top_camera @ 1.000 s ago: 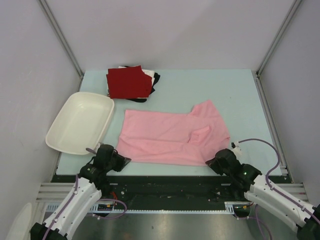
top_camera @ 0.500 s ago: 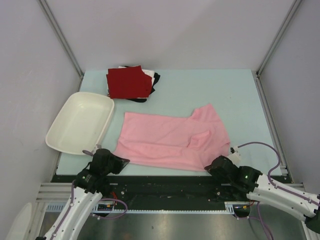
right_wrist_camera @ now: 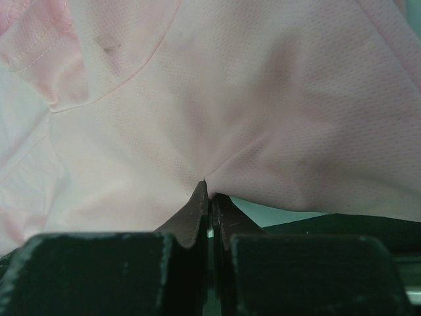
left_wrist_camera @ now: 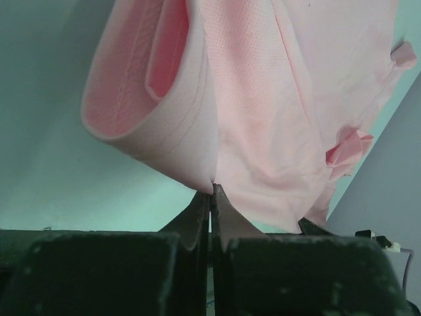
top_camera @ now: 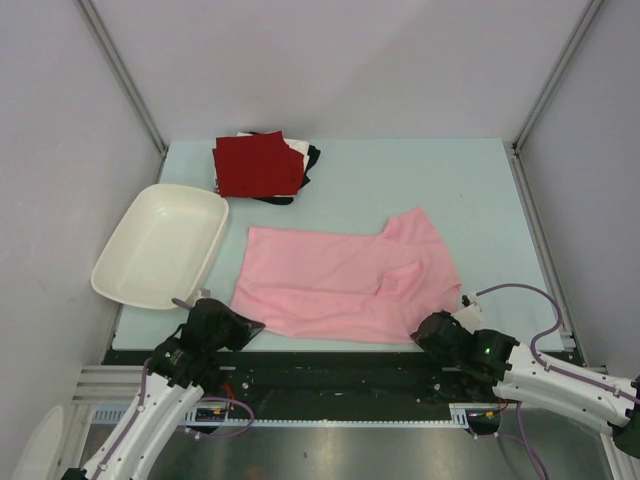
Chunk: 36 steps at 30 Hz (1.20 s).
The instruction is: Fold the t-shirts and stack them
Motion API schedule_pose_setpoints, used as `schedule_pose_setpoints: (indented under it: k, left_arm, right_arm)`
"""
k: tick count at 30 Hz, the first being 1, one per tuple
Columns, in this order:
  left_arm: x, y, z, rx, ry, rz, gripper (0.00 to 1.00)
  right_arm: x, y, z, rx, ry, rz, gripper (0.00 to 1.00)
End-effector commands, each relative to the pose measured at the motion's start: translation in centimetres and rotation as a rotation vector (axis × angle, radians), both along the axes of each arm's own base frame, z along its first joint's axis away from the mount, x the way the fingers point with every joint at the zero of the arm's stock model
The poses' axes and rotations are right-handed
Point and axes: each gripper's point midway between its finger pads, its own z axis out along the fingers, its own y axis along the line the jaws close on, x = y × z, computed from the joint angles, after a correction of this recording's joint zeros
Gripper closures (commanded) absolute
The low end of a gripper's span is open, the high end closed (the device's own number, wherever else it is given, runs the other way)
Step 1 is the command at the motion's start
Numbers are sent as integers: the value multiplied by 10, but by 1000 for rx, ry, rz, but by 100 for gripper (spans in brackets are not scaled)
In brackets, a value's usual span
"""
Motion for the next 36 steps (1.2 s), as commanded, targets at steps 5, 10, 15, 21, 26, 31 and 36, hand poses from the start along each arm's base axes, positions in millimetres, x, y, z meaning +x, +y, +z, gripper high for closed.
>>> schedule_pose_setpoints:
  k: [5,10,15,21,26,31,36]
  left_arm:
    - [-39,1,-28,20,167,-55,100]
    - [-42,-1,-27,13,173,-74,94]
    - [-45,-3,-28,14,185,-90,26]
    - [-50,-7,-26,-6,202,-107,6]
    - [-38,-13,3,-38,110,-129,6]
    - [-14,-31,38,-77,-5,-183,7]
    - [37,-44,74,29,-126,-235,6]
  right_arm:
    - [7,-8,5,-37,-29,-42,100]
    - [6,-7,5,-38,-28,-37,96]
    - [8,-6,9,-43,-36,-29,43]
    - [11,-4,33,-74,-67,17,4]
    - [34,0,92,-103,-209,30,0]
    - [81,-8,136,-276,-378,75,0]
    - [151,-27,143,-291,-373,87,0]
